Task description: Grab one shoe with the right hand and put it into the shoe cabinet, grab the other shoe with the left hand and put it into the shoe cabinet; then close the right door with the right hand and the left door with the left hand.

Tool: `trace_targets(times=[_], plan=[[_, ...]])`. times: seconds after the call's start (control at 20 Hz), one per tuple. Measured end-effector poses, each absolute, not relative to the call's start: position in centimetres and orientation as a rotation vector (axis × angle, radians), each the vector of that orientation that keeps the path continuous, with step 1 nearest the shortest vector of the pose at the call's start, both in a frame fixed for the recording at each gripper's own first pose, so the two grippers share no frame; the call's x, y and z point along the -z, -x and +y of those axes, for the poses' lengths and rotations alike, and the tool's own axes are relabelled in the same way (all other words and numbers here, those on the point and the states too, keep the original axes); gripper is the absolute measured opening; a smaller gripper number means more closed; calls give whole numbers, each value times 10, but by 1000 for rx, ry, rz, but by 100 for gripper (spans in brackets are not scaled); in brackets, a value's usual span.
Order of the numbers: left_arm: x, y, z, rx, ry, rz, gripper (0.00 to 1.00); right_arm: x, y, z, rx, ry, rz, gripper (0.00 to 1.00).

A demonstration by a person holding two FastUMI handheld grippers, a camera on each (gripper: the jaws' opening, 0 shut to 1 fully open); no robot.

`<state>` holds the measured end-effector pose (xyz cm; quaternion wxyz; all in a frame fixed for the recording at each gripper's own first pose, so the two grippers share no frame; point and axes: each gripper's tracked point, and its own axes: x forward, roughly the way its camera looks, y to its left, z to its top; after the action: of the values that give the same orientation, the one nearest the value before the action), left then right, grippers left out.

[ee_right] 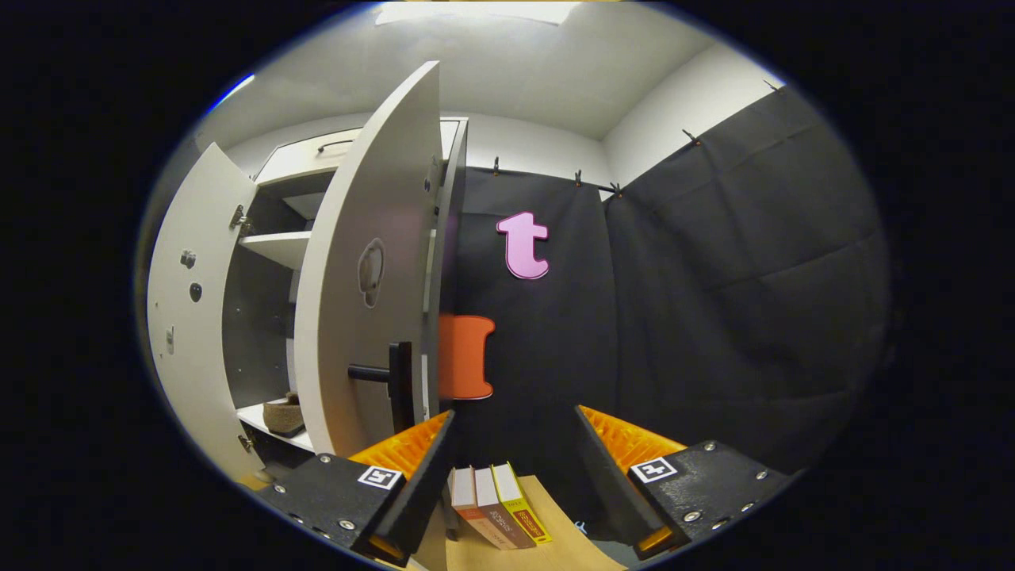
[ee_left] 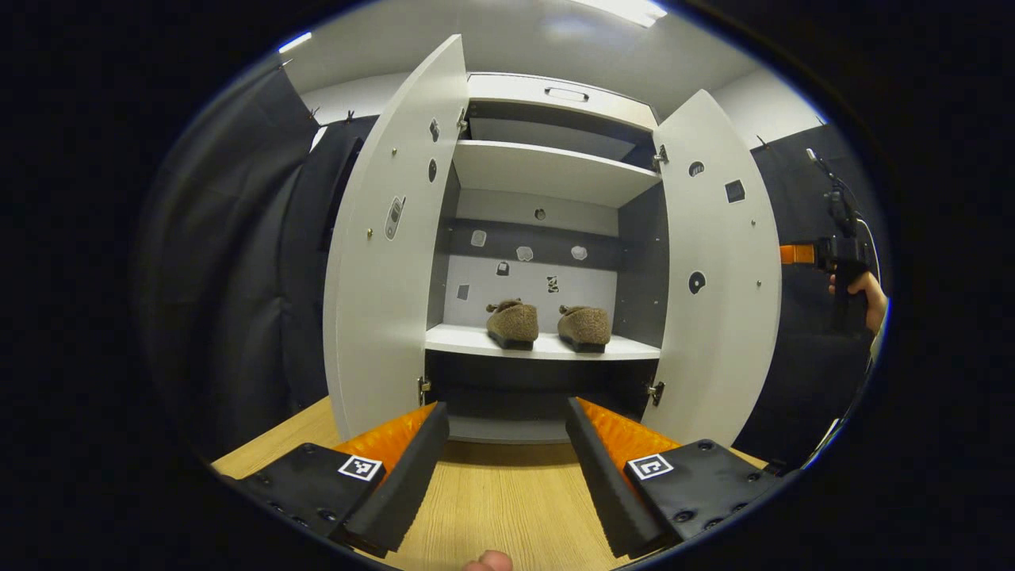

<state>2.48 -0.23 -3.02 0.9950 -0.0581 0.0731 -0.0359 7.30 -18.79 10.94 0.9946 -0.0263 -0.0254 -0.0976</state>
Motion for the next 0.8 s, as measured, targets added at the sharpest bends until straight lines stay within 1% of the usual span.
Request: trace_targets(times=[0.15, 0.2, 0.25, 0.3, 0.6, 0.65, 0.7, 0.75, 0.8], plan=[[30, -26, 3, 79, 121, 145, 97, -108, -71, -160, 160, 26, -42, 88], [29, -27, 5, 82, 116, 143, 94, -109, -71, -151, 150, 31, -46, 88], [28, -27, 7, 84, 111, 141, 97, -109, -72, -141, 142, 36, -47, 88], [28, -27, 10, 84, 106, 141, 97, -109, -72, -129, 126, 39, -48, 88], [29, -24, 31, 67, 94, 142, 97, -105, -94, -51, -1, 0, -52, 88], [30, -25, 33, 64, 95, 145, 96, -105, -98, -42, -14, 6, -54, 97], [32, -24, 33, 61, 96, 150, 97, -103, -100, -32, -32, 2, -54, 89], [32, -23, 32, 57, 96, 153, 97, -102, -103, -22, -49, -6, -54, 91], [31, -23, 33, 54, 94, 151, 96, -101, -106, -14, -59, -13, -56, 97]])
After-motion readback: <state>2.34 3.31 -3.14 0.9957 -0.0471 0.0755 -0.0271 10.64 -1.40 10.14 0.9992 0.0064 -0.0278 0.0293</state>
